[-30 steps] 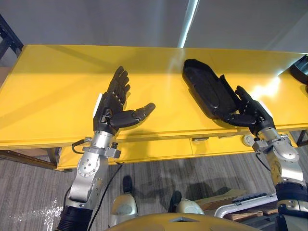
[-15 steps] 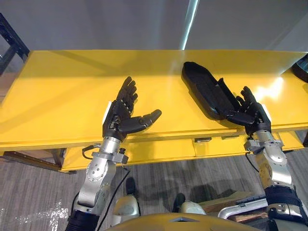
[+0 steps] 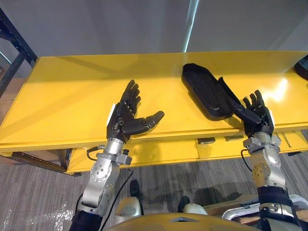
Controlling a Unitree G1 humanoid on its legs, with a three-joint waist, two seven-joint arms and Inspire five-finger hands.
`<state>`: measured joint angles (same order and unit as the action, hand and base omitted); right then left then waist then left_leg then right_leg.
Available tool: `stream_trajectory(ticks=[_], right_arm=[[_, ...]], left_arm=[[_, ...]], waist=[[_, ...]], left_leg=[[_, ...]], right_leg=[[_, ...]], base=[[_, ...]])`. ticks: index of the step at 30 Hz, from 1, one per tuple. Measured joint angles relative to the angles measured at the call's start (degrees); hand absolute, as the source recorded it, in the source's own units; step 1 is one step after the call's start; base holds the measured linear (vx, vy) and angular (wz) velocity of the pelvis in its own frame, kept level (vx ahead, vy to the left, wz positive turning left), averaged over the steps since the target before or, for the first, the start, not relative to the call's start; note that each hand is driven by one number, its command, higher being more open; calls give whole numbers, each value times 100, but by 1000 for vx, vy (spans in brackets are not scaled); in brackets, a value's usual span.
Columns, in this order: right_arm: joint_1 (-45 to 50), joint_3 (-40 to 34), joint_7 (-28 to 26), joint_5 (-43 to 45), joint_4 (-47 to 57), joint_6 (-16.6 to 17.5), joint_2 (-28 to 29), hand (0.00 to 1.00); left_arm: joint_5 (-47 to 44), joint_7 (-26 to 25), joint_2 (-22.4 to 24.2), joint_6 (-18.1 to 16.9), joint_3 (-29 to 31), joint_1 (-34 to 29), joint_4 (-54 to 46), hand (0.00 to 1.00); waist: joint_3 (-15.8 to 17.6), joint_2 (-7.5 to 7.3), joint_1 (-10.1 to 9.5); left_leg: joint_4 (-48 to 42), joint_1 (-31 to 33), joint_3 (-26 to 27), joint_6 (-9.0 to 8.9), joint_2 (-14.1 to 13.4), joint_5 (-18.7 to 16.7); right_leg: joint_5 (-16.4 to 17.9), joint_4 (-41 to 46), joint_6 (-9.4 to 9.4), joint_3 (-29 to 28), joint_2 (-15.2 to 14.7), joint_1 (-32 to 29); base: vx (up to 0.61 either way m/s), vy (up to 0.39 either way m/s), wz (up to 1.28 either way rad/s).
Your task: Walk over and take three plastic housings, then place them on the shelf
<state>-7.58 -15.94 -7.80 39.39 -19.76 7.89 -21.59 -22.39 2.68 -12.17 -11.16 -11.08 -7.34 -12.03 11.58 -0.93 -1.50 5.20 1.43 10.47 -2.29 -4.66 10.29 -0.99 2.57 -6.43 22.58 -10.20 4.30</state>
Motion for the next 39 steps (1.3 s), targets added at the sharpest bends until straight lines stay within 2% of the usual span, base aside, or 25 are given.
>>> stream_trajectory(ticks=[2, 8, 12, 23, 39], right_arm=[[2, -114, -390, 41, 61, -37, 0, 100], [134, -311, -1104, 41, 277, -245, -3, 100], [218, -314, -1372, 37, 277, -371, -3, 100], [231, -249, -1630, 36, 277, -631, -14, 100], [247, 203, -1812, 19, 277, -640, -14, 100]], left_arm=[[0, 26, 0, 1, 7, 0, 0, 100], [2, 158, -1, 16, 30, -19, 0, 100], [2, 188, -1, 18, 58, -40, 0, 100], [10, 222, -2, 20, 76, -62, 0, 100], [26, 209, -5, 33, 66, -223, 4, 100]], waist=[[0, 0, 3], [-4, -7, 6], [-5, -9, 4], [-11, -15, 7], [-57, -10, -11]], left_leg=[[0, 0, -1, -1, -1, -1], [0, 2, -2, -2, -3, -2], [0, 9, -2, -2, -3, -5], [0, 4, -3, -3, -4, -5], [0, 3, -72, -9, 2, -1]], right_leg=[[1, -1, 1, 0, 2, 2], [-20, -37, -32, 4, 10, 20], [-39, -67, -44, 7, 16, 27], [-52, -69, -40, 7, 16, 34], [-50, -82, -38, 70, 20, 86]], base=[[0, 0, 0], [0, 0, 0], [0, 0, 0], [0, 0, 0], [0, 0, 1]])
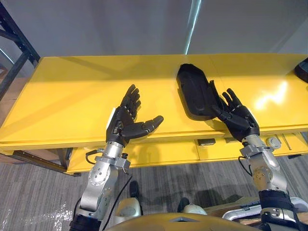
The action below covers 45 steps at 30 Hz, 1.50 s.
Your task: Walk over and take three plastic housings, then place them on the shelf
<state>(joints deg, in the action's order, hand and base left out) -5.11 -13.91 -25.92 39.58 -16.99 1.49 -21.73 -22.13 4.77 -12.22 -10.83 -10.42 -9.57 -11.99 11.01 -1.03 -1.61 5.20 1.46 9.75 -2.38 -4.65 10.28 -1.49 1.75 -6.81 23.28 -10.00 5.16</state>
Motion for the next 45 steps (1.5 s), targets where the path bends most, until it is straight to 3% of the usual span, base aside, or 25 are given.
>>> stream_trajectory(ticks=[9, 13, 17, 21, 32, 40, 45], right_arm=[[-8, 6, 261, -136, 4, 53, -1, 100], [-1, -18, 1054, -1030, 360, 735, -1, 100], [-2, -364, 1795, -2633, 1371, 1640, -5, 100], [23, -457, 1833, -3016, 1955, 2033, -170, 100], [861, -282, 1285, -3493, 2028, 2007, -170, 100], [1141, -228, 1268, -3717, 2298, 1996, -170, 100], [1238, -161, 1283, -3940, 2298, 1998, -169, 100]], left_arm=[[0, -52, -2, 0, -28, -1, 14, 100], [1, -88, -3, 0, -73, -24, 13, 100], [24, -175, 2, -1, -126, -151, 11, 100], [24, -199, -4, 0, -178, -264, 11, 100], [25, -160, -9, 4, -119, -341, -358, 100], [26, -166, -74, 5, 77, -400, -406, 100], [26, -173, -133, 5, 159, -394, -426, 100]], waist=[[-54, 45, -2], [-66, 67, 3], [-68, 68, 28], [-69, 62, 23], [-45, -101, 17], [2, -205, 27], [119, -357, 29]], left_leg=[[0, -4, -4, 0, -1, 2], [0, -3, -4, -1, -1, 3], [0, 3, 3, -33, -3, -23], [0, 18, 33, -41, -5, -40], [-1, 121, 107, -28, -5, -97], [-1, 213, 196, -16, -19, -165], [-2, 264, 214, -18, -19, -180]], right_leg=[[-1, 0, 0, 1, 2, 6], [-1, 0, -1, 1, 2, 5], [0, -20, -2, -3, 7, 2], [-3, -90, 10, -18, 18, 3], [-27, -96, -18, -76, 13, -115], [-7, -77, -49, -175, 13, -263], [-4, -71, -55, -188, 11, -318]], base=[[0, 0, 0], [0, 0, 0], [0, 0, 0], [0, 0, -3], [7, -1, -2], [9, 1, -6], [0, 0, 0]])
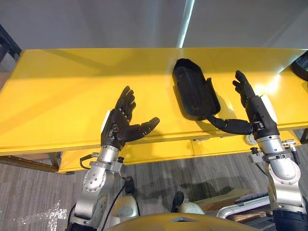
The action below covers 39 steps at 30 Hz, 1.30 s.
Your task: Walk over and take three plastic housings, then place them on the shelf
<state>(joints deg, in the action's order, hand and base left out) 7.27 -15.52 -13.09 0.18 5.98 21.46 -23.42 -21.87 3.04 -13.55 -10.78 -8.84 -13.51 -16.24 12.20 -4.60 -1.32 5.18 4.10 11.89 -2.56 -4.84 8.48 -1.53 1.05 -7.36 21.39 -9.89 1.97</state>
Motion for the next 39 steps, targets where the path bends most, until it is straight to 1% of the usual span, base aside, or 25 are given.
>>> stream_trajectory(ticks=[3, 6, 8, 13, 16, 19, 20, 22, 24, 27, 30, 32, 36, 39], right_arm=[[36, 89, 5, -28, 0, 0, 0, 100], [71, 178, 35, -424, -1, -1, 0, 100], [72, 250, 76, -441, -2, 0, 0, 100], [51, 278, 160, -441, -3, 0, 0, 100], [5, 314, 301, -450, -14, 0, -2, 100], [-78, 377, 526, -751, -47, 2, -25, 100], [-143, 382, 646, -905, -86, 12, -42, 100], [-199, 382, 848, -1010, -129, 12, -58, 100], [-227, 386, 1116, -1213, -174, 11, -58, 100], [-282, 389, 1370, -1344, -181, 12, -58, 100], [-409, 388, 1670, -1480, -182, 12, -58, 100], [-525, 416, 1867, -1572, -181, 43, -58, 100], [-770, 534, 2115, -1576, -190, 89, -57, 100], [-987, 657, 2186, -1800, -289, 274, -56, 100]], left_arm=[[0, -12, -2, 0, 61, 22, -51, 100], [1, -53, -44, 1, 73, 25, -60, 100], [2, -58, -59, 1, 84, 28, -83, 100], [3, -117, -106, 0, 96, 82, -217, 100], [3, -121, -106, -3, 154, 187, -217, 100], [14, -166, -106, -29, 195, 223, -217, 100], [176, -223, -106, -70, 197, 249, -217, 100], [422, -314, -107, -186, 199, 268, -217, 100], [449, -398, -107, -343, 231, 270, -231, 100], [448, -440, -104, -491, 353, 277, -277, 100], [448, -440, -101, -528, 413, 289, -519, 100], [450, -436, -99, -531, 407, 296, -634, 100], [450, -455, -93, -531, 384, 393, -655, 100], [450, -535, -93, -531, 265, 479, -655, 100]], waist=[[123, -44, -5], [175, -46, -7], [189, -45, -15], [368, -46, -15], [467, -42, -14], [498, -40, -5], [546, -41, -5], [599, -39, -12], [602, -38, -13], [610, -25, -13], [623, -9, -9], [652, 35, -5], [694, 86, -8], [696, 89, -6]], left_leg=[[-1, 84, 4, 2, 6, -1], [-3, 111, 2, 10, 10, -19], [-3, 137, 2, 9, 8, -29], [-4, 138, 3, 27, 24, -47], [-4, 152, 20, 27, 18, -48], [-5, 155, 30, 28, 20, -49], [-5, 155, 29, 28, 22, -50], [-6, 172, 25, 28, 25, -50], [-10, 186, 15, 28, 30, -58], [-26, 199, 4, 28, 31, -67], [-30, 252, -10, 12, 31, -44], [-31, 237, -21, 2, 53, -36], [-31, 244, -35, 20, 95, -35], [-31, 255, -49, 39, 125, -42]], right_leg=[[-3, 43, 2, -5, -16, -102], [14, 102, -22, -15, -40, -146], [22, 133, -33, -62, -49, -185], [63, 192, -91, -136, -97, -194], [91, 196, -126, -134, -98, -197], [103, 198, -140, -133, -102, -197], [106, 204, -143, -133, -104, -196], [107, 205, -144, -131, -105, -209], [111, 206, -148, -128, -109, -214], [114, 238, -149, -131, -113, -242], [130, 367, -135, -144, -134, -367], [142, 439, -114, -152, -165, -379], [188, 470, -43, -166, -202, -392], [243, 471, 4, -169, -203, -393]], base=[[0, 0, 0], [13, 3, 1], [37, 9, 2], [13, 9, 3], [1, 6, 3], [3, 2, 1], [0, 0, 0], [12, 7, 2], [30, 12, 3], [37, 11, 2], [21, 11, 2], [17, 26, 3], [2, 7, 1], [0, 2, 1]])
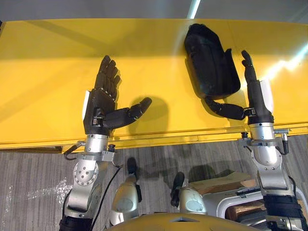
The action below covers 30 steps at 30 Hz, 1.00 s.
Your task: Walk over and take three plastic housings, then place them on the shelf
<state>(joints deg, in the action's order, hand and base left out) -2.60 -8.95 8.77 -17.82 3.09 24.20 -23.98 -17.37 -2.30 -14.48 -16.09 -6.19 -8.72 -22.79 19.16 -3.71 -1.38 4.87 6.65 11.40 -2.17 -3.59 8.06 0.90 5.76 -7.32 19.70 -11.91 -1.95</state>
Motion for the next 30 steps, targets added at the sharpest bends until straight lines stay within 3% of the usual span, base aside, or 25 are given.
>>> stream_trajectory(ticks=[6, 16, 21, 24, 26, 30], right_arm=[[-176, 192, 68, 2, -60, 146, 1, 100], [-174, 260, 149, 1, -18, 155, 9, 100], [402, -151, 497, 18, 734, 425, 408, 100], [590, -307, 776, 118, 1301, 754, 649, 100], [716, -261, 922, 425, 1535, 949, 898, 100], [900, -55, 1417, 825, 1495, 698, 1279, 100]], left_arm=[[0, -14, 9, 0, -180, 27, 0, 100], [0, 73, 17, 0, -202, 25, 0, 100], [0, 143, 163, 0, -202, -74, -1, 100], [0, 147, 289, -2, -244, -88, -14, 100], [8, 136, 350, -7, -437, -83, -14, 100], [12, 120, 404, -119, -930, -33, -14, 100]], waist=[[67, 98, 8], [66, 100, 11], [48, 113, 23], [-69, 126, 91], [-318, 142, 182], [-621, 161, 196]], left_leg=[[-2, 33, -57, -16, 4, 52], [1, -25, -69, 12, 3, 73], [9, -126, -16, -5, -1, 53], [26, -146, 78, -45, -1, 6], [26, -159, 143, -36, -2, -17], [23, -347, 386, -25, -8, -44]], right_leg=[[47, 20, 16, 40, 7, -7], [78, 98, 67, 29, 2, 13], [94, 90, 87, -18, 3, 77], [86, -15, 72, -112, 12, 88], [57, -102, 31, -145, 17, 99], [47, -107, 25, -356, 8, 143]], base=[[12, -1, 5], [0, 0, 0], [4, 2, -5], [4, 6, -14], [34, 6, -16], [55, 6, -31]])
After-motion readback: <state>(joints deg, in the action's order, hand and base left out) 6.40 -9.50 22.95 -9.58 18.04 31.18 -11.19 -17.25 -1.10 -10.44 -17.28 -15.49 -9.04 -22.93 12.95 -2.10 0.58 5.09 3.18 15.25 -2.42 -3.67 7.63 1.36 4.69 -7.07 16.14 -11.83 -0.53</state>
